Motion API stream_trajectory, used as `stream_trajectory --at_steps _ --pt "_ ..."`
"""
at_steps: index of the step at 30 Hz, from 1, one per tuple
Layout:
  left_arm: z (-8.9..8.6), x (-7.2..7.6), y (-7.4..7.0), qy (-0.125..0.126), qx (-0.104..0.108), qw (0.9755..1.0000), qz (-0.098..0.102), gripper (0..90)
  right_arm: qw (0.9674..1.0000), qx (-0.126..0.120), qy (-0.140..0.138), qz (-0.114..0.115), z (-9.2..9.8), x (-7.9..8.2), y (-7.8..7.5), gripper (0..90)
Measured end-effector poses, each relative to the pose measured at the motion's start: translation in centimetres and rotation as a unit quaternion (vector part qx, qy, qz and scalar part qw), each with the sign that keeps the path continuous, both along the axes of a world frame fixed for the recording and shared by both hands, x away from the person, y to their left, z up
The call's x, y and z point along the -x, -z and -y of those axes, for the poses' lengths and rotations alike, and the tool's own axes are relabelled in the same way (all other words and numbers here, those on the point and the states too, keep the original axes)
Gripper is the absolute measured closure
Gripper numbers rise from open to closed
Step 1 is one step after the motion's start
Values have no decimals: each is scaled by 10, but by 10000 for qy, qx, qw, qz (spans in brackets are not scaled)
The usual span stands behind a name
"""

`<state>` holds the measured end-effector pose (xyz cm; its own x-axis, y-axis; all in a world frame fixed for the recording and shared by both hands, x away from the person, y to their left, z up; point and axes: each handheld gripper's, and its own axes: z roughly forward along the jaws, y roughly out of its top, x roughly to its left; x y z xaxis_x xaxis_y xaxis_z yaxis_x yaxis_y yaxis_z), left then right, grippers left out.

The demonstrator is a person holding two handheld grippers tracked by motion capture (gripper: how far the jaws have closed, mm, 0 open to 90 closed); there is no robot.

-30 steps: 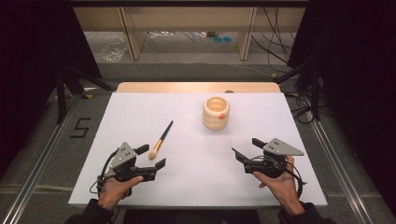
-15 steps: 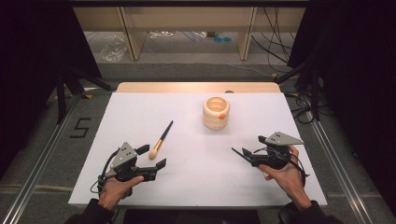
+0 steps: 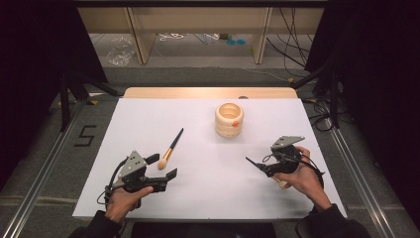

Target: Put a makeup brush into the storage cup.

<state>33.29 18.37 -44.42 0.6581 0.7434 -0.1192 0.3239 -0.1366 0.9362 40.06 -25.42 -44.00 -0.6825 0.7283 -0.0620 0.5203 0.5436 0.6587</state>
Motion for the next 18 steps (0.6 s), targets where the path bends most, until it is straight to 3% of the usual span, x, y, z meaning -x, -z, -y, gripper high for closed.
stream_trajectory --at_steps 3,4,6,8,13,18 --pt "-1 -1 0 12 -10 10000 -23 158 9991 298 -268 -128 0 -6 1 281" --pt "-1 -1 0 6 -21 10000 -27 158 9987 361 -223 -276 -1 -6 0 294" --pt "-1 -1 0 8 -24 10000 -24 158 9986 395 -237 -268 -2 -9 2 310" --pt "-1 -1 0 6 -19 10000 -24 158 9972 516 -316 -449 -2 -11 2 318" --pt "-1 -1 1 -1 -14 10000 -37 158 9960 617 -248 -603 -3 -14 2 343" --pt "0 -1 1 -44 25 10000 -82 158 9933 794 -419 -731 -5 -19 3 377"
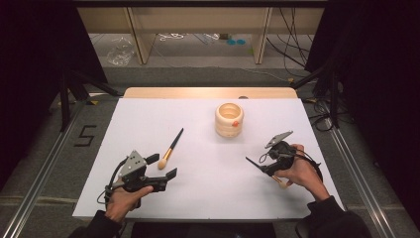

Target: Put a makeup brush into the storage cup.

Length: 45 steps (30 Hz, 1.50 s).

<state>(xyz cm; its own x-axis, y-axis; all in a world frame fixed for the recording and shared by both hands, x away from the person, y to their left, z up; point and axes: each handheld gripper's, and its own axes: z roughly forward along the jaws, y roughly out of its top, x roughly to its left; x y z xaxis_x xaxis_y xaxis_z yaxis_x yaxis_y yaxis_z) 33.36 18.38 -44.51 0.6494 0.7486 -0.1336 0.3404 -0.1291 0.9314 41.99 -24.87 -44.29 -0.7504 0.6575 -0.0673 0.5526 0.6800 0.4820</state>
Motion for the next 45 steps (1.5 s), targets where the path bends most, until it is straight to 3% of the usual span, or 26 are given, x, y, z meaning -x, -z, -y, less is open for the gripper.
stream_trajectory --at_steps 1,12,33,45 --pt "0 0 0 12 -13 10000 15 158 9999 99 20 -118 -2 -1 0 396" --pt "0 0 0 26 -19 10000 12 158 9972 501 -234 -501 -11 -8 4 510" --pt "0 0 0 15 51 10000 -21 158 9908 936 -381 -897 -24 -18 5 686" --pt "0 0 0 19 61 10000 -23 158 9838 1241 -509 -1187 -30 -23 8 783"
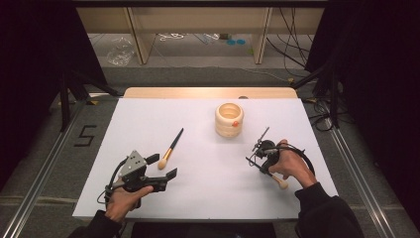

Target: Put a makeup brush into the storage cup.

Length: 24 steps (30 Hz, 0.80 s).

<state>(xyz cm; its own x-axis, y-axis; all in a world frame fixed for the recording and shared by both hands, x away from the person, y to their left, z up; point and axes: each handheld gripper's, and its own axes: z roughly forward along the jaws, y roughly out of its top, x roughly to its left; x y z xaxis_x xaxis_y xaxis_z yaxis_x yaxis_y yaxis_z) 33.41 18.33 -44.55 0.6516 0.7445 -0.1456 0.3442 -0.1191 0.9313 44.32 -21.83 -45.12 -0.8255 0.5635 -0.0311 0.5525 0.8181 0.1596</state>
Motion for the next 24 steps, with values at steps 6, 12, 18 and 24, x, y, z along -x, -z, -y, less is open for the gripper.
stream_trajectory --at_steps 6,12,18,24 --pt "-1 0 0 36 -44 10000 34 158 9999 85 13 -138 -3 -3 0 798" --pt "-1 0 -1 29 -56 10000 48 158 9995 149 109 -275 -5 -7 0 806" --pt "-1 0 -1 16 -37 10000 29 158 9989 233 176 -362 -7 -10 0 816" --pt "0 0 -1 -3 1 10000 -8 158 9986 239 198 -428 -8 -13 0 829"
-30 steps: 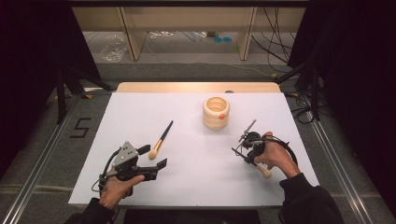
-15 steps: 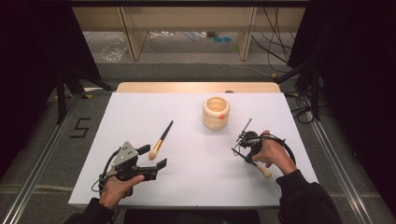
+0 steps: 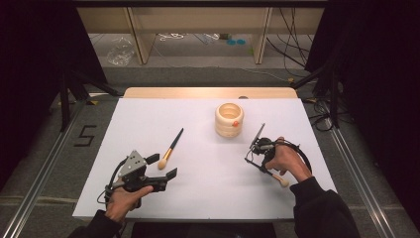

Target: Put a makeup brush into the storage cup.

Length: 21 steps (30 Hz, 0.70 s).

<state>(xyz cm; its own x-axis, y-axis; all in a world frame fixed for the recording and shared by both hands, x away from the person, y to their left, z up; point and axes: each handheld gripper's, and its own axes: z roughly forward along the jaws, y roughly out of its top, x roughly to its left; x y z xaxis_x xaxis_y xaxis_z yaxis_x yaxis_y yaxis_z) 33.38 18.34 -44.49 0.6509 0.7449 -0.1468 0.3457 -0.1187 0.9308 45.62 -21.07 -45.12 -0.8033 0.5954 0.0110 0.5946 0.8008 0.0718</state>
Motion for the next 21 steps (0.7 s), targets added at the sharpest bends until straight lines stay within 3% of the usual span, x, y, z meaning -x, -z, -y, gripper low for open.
stream_trajectory --at_steps 4,13,21 --pt "0 0 0 11 -4 10000 3 158 9999 47 126 16 -2 1 0 833" --pt "0 -1 0 50 -80 9999 47 158 9997 53 -202 151 -4 2 -1 837" --pt "0 -2 1 72 -50 9999 58 158 9990 3 -267 369 -5 4 -9 837"
